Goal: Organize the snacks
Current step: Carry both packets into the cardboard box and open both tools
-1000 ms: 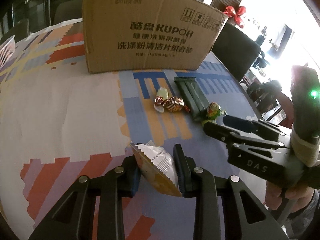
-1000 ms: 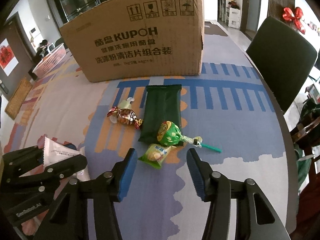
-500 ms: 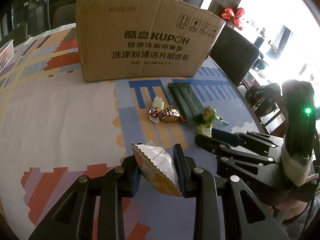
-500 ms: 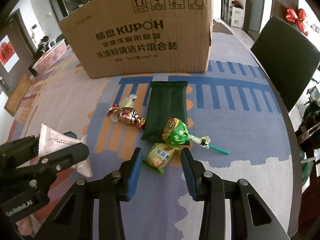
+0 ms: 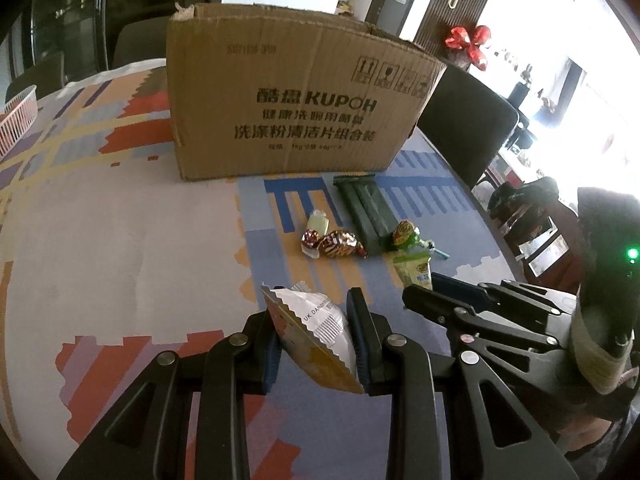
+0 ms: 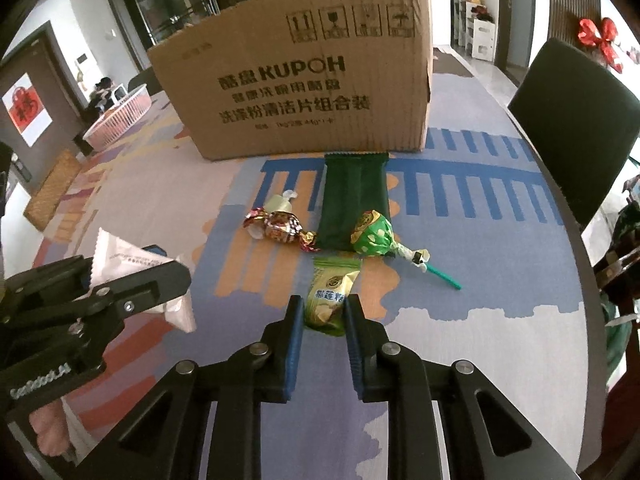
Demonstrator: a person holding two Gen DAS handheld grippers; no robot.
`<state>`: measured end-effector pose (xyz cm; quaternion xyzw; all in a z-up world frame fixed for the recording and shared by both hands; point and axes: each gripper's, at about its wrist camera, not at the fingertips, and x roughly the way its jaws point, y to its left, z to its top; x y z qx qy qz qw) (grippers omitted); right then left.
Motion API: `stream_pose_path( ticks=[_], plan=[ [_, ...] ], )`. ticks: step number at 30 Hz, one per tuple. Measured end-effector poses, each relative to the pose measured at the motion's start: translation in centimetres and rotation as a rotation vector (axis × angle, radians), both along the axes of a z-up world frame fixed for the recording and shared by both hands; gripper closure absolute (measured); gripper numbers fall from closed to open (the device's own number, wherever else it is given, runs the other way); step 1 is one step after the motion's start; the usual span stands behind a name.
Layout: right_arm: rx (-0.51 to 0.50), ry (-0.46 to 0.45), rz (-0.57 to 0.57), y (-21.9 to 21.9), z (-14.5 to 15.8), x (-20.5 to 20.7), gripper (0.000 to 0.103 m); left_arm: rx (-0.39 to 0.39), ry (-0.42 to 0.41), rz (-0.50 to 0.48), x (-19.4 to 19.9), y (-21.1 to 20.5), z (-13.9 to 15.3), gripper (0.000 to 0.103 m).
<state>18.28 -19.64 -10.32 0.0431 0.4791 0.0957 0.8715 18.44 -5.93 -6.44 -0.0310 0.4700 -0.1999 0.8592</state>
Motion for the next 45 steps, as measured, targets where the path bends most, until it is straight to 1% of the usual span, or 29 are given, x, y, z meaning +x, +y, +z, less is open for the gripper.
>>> stream_pose_path(
  ticks=[5,14,19,24,31,35,39,45],
  plan=[
    [0.021,-0.037,-0.005,-0.4,1.8,-0.4,0.081,-0.002,-0.032,0.007,0.3,0.2,1.3,0.073],
    [0.041,-0.141,0.000,-0.8,5.5,0.2,0.081,-0.006,-0.109,0.023,1.4,0.4,4.3,0.073],
    [0.046,-0.199,0.003,-0.8,7.6,1.1,0.081,0.000,-0.178,0.032,2.3,0.5,6.7,0.073],
    [0.079,-0.240,-0.003,-1.0,9.5,2.5,0.081,0.011,-0.264,0.042,3.6,0.5,9.4,0.073],
    [0.083,-0.324,-0.011,-1.0,12.7,4.5,0.081,0.013,-0.333,0.057,5.8,0.4,12.5,0.073],
    [0.075,-0.367,-0.007,-1.0,14.5,6.0,0.081,0.019,-0.352,0.061,7.4,0.5,13.8,0.073],
    [0.066,-0.385,-0.001,-1.0,15.8,8.0,0.081,0.036,-0.367,0.064,9.2,0.5,14.9,0.073],
    [0.052,-0.396,0.006,-0.8,16.9,10.5,0.081,0.045,-0.348,0.065,12.2,0.7,15.0,0.073]
  ],
)
